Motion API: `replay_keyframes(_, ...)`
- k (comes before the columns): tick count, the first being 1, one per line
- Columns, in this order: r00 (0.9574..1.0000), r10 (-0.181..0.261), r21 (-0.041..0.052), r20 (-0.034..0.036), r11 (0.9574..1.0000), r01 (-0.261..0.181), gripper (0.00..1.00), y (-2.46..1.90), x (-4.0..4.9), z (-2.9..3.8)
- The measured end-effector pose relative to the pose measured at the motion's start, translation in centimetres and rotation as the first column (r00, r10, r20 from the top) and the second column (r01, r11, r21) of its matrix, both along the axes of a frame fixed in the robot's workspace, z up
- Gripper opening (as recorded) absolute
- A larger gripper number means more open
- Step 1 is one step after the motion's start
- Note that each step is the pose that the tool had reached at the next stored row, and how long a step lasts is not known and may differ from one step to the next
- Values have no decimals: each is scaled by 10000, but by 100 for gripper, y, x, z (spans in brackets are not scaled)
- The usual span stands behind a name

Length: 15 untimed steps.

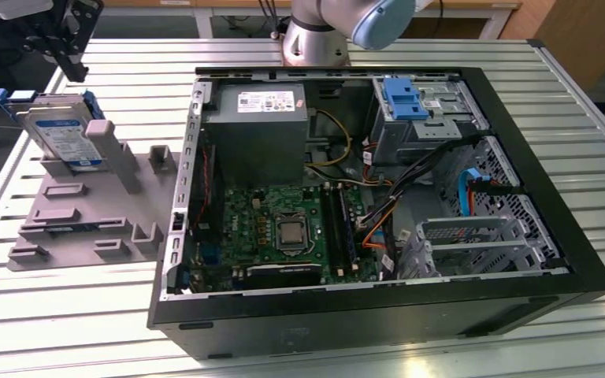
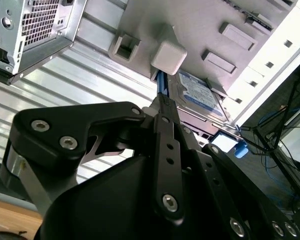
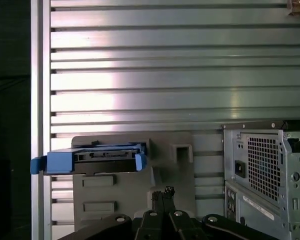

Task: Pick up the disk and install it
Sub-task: 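Reach for the disk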

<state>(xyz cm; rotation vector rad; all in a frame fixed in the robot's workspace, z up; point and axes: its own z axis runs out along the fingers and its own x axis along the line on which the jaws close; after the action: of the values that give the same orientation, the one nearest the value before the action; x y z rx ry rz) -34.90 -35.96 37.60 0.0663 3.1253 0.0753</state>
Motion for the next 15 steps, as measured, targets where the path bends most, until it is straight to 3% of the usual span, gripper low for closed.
replay_keyframes(5, 10000, 0, 1, 1, 10000, 0, 11, 11, -85, -8)
replay_keyframes(15, 10000, 1, 0, 0, 10000, -1, 11, 11, -90, -9)
